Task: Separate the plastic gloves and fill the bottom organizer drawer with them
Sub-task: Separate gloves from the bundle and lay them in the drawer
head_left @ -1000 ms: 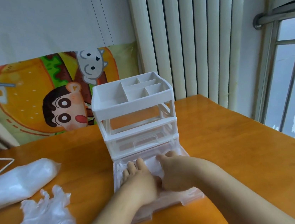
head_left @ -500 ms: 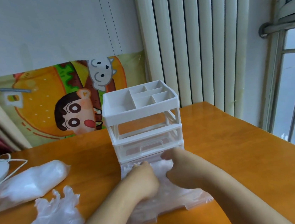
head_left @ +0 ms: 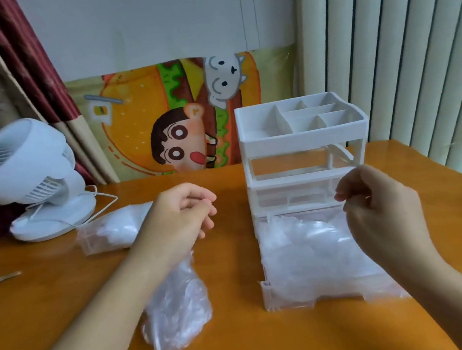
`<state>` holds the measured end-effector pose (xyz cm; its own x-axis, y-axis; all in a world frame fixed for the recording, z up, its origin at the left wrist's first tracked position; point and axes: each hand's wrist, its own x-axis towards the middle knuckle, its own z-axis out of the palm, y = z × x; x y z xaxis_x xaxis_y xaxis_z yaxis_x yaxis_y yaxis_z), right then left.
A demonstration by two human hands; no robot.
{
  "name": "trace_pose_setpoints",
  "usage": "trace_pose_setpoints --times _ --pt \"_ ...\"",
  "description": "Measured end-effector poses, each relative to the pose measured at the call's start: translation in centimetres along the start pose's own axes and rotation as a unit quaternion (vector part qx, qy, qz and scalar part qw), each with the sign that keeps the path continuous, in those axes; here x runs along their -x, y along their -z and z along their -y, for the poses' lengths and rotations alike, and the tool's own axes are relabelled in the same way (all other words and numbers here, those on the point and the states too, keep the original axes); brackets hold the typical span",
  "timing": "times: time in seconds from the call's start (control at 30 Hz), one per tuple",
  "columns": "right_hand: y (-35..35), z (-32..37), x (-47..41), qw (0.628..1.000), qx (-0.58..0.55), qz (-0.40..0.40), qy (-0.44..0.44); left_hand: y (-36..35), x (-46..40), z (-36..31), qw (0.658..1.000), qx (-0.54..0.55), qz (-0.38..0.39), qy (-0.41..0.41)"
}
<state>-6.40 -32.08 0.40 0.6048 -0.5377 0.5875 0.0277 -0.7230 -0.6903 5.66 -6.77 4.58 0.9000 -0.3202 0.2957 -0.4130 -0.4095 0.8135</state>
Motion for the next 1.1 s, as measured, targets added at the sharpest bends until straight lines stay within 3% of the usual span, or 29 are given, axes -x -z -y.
trace_pose_setpoints --times 0.13,0.27,0.37,0.5,0.63,0.73,0.87,0.97,1.03,1.1 --pt "-2.1 3.3 2.7 0.985 0.026 0.028 0.170 3.0 0.8 5.7 0.992 0.105 -0.035 0.058" --pt "-5.7 8.9 6.8 0.946 -0.019 0.185 0.264 3.8 1.3 9.9 0.973 0.204 -0.041 0.096" --pt "-9.8 12.2 9.3 0.925 0.069 0.303 0.218 4.0 1.0 11.2 0.950 0.283 -0.041 0.126" --pt "-14.4 13.7 10.4 0.896 0.193 0.355 0.185 4.4 0.6 11.4 0.924 0.355 -0.050 0.134" --pt "-15.8 12.5 10.5 0.906 0.178 0.365 0.123 5.8 0.5 11.3 0.908 0.400 -0.072 0.106" --pt "-15.9 11.1 10.2 0.947 0.093 0.295 0.088 6.6 0.7 11.1 0.905 0.405 -0.089 0.094" --pt "-15.3 10.1 9.4 0.972 0.017 0.231 0.051 6.8 1.2 10.3 0.921 0.363 -0.091 0.109" --pt "-14.9 9.7 9.2 0.975 -0.017 0.218 0.034 7.2 1.8 9.9 0.963 0.202 -0.082 0.161" --pt "-14.8 9.5 9.2 0.977 -0.032 0.210 0.031 7.2 1.8 10.0 0.977 0.042 -0.017 0.209" --pt "-14.9 9.3 9.2 0.977 -0.034 0.208 0.025 6.7 2.0 9.9 0.962 -0.039 0.088 0.255"
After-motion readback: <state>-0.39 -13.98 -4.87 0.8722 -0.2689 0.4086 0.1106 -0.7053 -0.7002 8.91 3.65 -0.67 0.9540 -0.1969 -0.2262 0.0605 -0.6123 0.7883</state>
